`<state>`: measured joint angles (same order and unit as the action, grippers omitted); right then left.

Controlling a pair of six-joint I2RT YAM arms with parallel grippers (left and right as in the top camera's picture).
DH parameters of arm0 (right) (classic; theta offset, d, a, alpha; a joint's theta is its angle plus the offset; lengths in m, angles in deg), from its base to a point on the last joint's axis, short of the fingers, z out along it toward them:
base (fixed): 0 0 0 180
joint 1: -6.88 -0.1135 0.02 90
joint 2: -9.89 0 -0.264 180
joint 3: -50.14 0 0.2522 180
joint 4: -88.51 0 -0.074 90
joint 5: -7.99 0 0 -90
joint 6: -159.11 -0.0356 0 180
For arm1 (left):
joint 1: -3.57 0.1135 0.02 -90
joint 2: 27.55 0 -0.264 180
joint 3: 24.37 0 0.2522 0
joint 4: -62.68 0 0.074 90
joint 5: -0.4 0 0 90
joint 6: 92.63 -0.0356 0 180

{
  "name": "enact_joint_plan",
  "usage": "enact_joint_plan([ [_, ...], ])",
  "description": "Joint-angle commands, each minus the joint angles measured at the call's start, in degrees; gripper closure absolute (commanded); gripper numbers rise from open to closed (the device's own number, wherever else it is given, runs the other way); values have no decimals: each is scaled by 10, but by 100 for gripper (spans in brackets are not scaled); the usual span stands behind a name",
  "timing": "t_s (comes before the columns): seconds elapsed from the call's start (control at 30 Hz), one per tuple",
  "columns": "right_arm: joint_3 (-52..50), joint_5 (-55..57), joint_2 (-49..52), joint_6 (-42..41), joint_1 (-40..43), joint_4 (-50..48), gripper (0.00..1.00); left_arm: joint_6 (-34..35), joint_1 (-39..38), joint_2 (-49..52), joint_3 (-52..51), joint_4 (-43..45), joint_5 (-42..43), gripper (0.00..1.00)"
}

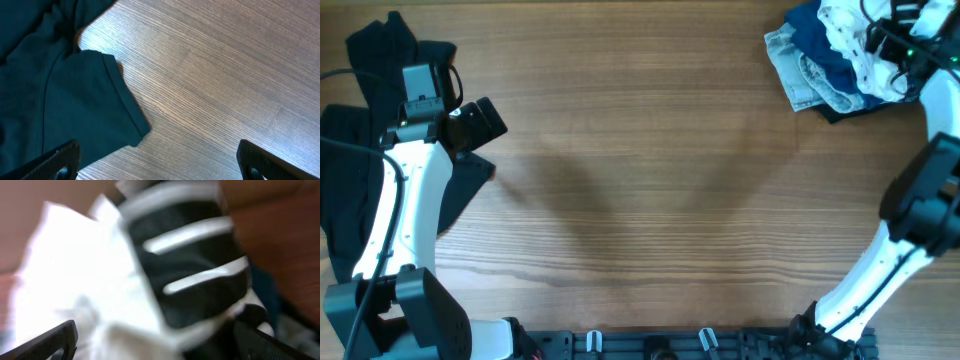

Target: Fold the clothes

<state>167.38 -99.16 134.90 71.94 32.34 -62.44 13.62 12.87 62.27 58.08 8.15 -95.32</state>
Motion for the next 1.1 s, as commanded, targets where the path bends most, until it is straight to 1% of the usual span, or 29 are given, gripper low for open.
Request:
enact_joint_plan([
  [0.0,7,-25,-172,1,-9,10,0,7,2,3,2,0,3,0],
  [0.03,7,-34,-221,-1,-13,30,0,7,2,3,2,0,3,0],
  [0.1,7,-101,-294,-2,-21,70,0,7,2,3,2,0,3,0],
  [0.13,7,-131,-319,-10,-25,88,0,7,2,3,2,0,3,0],
  [0.17,7,-162,-351,-35,-28,106,0,7,2,3,2,0,3,0],
  [0.2,7,-170,-376,-48,-31,115,0,7,2,3,2,0,3,0],
  [0.33,7,-170,-431,-47,-31,118,0,7,2,3,2,0,3,0],
  [0.43,7,-170,-432,-47,-31,118,0,7,2,3,2,0,3,0],
  [0.53,7,-141,-428,-11,-31,135,0,7,2,3,2,0,3,0],
  [0.7,7,-139,-414,-13,-33,215,0,7,2,3,2,0,3,0],
  [0.73,7,-136,-420,-13,-44,254,0,7,2,3,2,0,3,0],
  [0.8,6,-92,-435,-7,-76,286,0,7,2,3,2,0,3,0],
  [0.87,-15,-21,-463,2,-132,286,0,7,2,3,2,0,3,0],
  [0.97,-79,1,-509,2,-211,277,0,7,2,3,2,0,3,0],
  [1.03,-148,37,-549,2,-249,219,0,7,2,3,2,0,3,0],
  [1.07,-220,45,-584,2,-268,144,0,7,2,3,2,0,3,0],
])
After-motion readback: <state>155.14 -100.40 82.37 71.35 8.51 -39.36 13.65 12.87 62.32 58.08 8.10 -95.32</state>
